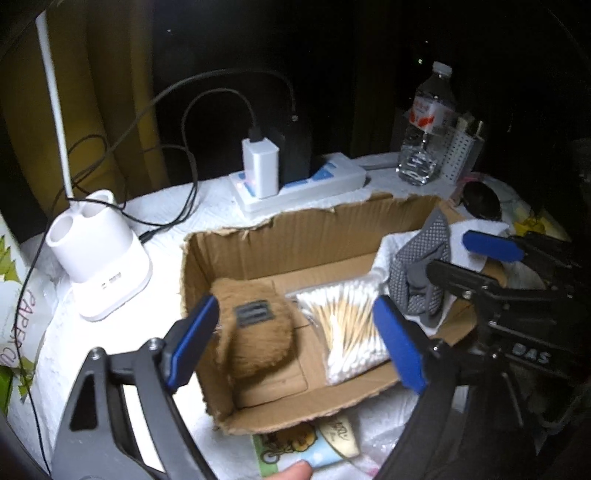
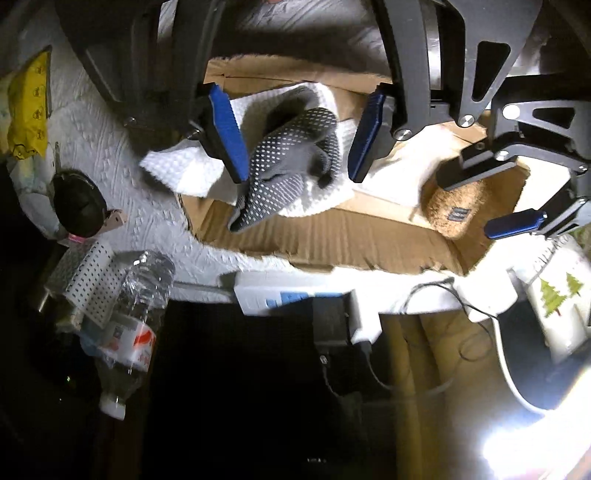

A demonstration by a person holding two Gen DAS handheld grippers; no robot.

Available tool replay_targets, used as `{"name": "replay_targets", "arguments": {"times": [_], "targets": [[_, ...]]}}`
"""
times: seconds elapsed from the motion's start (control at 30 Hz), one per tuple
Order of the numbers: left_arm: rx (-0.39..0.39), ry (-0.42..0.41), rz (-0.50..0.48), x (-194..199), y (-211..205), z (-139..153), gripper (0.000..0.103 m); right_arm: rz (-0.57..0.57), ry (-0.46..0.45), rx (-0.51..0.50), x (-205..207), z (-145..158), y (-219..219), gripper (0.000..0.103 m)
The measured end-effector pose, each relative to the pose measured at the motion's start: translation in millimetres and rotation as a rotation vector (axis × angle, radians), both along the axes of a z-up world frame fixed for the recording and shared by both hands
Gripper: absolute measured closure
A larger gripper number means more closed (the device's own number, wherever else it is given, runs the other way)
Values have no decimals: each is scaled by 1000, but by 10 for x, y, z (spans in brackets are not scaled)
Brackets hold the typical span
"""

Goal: Organize soft objects
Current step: 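Carry the plush into the box with the left tool while the right tool places the glove inside, then open both tools and withdraw them from the box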

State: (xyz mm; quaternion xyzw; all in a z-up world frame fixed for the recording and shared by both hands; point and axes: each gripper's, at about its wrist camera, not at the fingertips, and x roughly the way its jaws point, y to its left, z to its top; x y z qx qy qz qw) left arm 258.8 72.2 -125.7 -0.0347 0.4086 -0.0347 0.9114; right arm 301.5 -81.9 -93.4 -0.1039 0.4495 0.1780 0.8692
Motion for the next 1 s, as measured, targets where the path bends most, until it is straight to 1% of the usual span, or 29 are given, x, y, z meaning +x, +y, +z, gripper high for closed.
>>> {"name": "replay_targets", "arguments": {"times": [0.1,0.33,0.73,1.0], "targets": [[12,-5,22,-51,-10,56,16,12,-15,32,-65,105,-38,42],[42,-21,56,-209,-57,190,16,29,-34,79,-184,228,-131,42],[83,-85,84,-617,-205,535,16,75,-69,141,-511,537,-293,41],[71,-101,87,-894,-351,634,16,102,-91,156,-791,691,-452,41]]}}
